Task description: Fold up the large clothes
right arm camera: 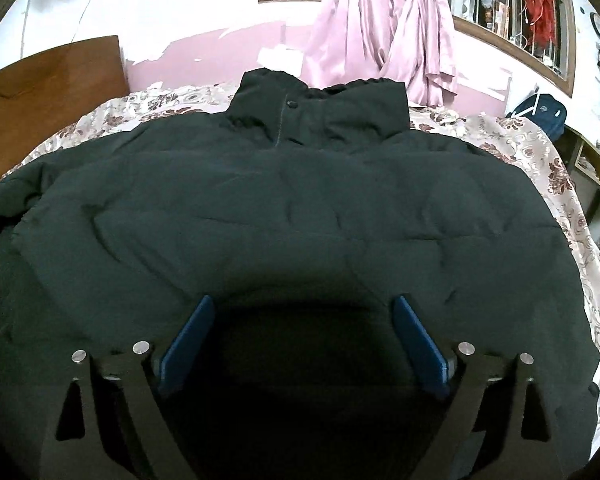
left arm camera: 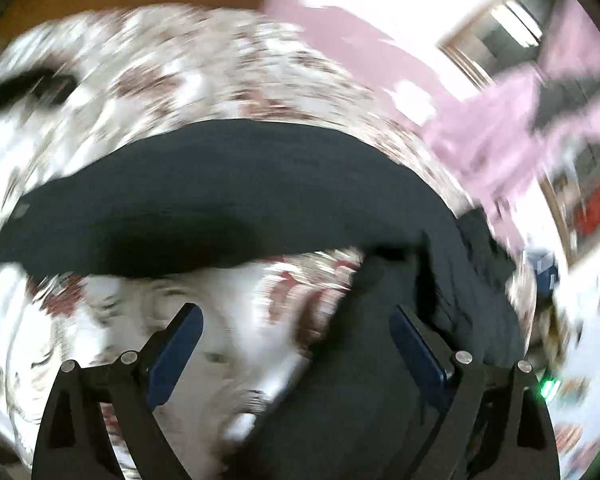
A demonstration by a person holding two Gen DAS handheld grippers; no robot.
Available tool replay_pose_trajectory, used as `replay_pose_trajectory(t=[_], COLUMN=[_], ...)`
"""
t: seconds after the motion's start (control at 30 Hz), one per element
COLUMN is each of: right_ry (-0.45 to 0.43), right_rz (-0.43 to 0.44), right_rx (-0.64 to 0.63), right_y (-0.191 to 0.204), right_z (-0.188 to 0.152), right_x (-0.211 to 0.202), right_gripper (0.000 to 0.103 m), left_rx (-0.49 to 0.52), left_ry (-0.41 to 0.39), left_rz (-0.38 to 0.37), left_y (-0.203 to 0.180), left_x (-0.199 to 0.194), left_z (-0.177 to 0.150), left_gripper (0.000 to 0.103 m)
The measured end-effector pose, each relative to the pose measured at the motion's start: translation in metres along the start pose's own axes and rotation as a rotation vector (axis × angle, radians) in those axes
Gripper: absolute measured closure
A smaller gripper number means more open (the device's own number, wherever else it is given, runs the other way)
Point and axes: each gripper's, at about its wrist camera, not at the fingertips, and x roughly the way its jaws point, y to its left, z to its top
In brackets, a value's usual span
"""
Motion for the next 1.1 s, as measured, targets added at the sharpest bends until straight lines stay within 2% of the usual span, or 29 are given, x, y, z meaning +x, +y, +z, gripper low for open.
replay_pose_trajectory(t=[0.07,0.17,0.2,0.27,0.4,0.47,0.5,0.53,0.57,0.67,0.73,0.83,0.93,1.0,1.07,1.1], right_ry=[-0.004,-0.009,-0.010,-0.012,-0.013,-0.014,-0.015,-0.017,-0.018,-0.020,-0.021,-0.022,-0.022,-0.028,-0.053,-0.062], right_rz=[-0.009,-0.020,-0.021,-0.022,-0.022,-0.022,-0.023,-0.024,-0.024,-0.024,-0.024,-0.022,-0.001,0.052,0.117,0.123], right_rx=[-0.003,-0.004,-0.004,-0.003,-0.002,-0.002,-0.002,-0.002,-0.001,-0.001,0.000,0.001,0.016,0.052,0.115,0.131], right_y=[0.001,0.002,0.003,0.002,0.002,0.001,0.002,0.002,0.002,0.001,0.002,0.002,-0.001,-0.009,-0.025,-0.030], right_z=[0.000,-0.001,-0.001,-0.002,-0.002,-0.002,-0.002,-0.002,-0.002,-0.002,-0.002,-0.002,-0.001,0.001,0.004,0.005], right_x=[0.000,0.000,-0.001,-0.001,-0.001,0.000,0.000,0.000,0.000,0.000,0.000,0.000,-0.002,-0.009,-0.026,-0.032], right_gripper=[0.012,0.011,0.010,0.010,0.009,0.009,0.009,0.009,0.009,0.009,0.009,0.009,0.008,0.009,0.008,0.008], left_rx=[-0.180,-0.456,-0.515,-0.617,-0.706,-0.711,-0.705,-0.703,-0.699,-0.618,-0.508,-0.371,-0.202,-0.024,0.132,0.200], left_ry=[0.010,-0.050,-0.068,-0.088,-0.078,-0.086,-0.086,-0.092,-0.105,-0.138,-0.187,-0.259,-0.349,-0.409,-0.457,-0.473], left_rz=[-0.040,-0.123,-0.135,-0.133,-0.085,-0.060,-0.041,-0.024,0.005,0.076,0.131,0.169,0.178,0.170,0.164,0.159], left_y=[0.034,0.077,0.087,0.103,0.116,0.120,0.120,0.120,0.120,0.113,0.096,0.065,0.014,-0.036,-0.080,-0.099], left_x=[0.002,0.003,0.004,0.012,0.028,0.033,0.036,0.035,0.035,0.027,0.014,-0.006,-0.034,-0.051,-0.064,-0.068], left_z=[0.009,0.014,0.014,0.020,0.028,0.036,0.040,0.042,0.045,0.063,0.081,0.104,0.126,0.138,0.140,0.138], left_gripper=[0.009,0.009,0.009,0.009,0.013,0.043,0.048,0.059,0.074,0.092,0.095,0.096,0.096,0.096,0.096,0.096])
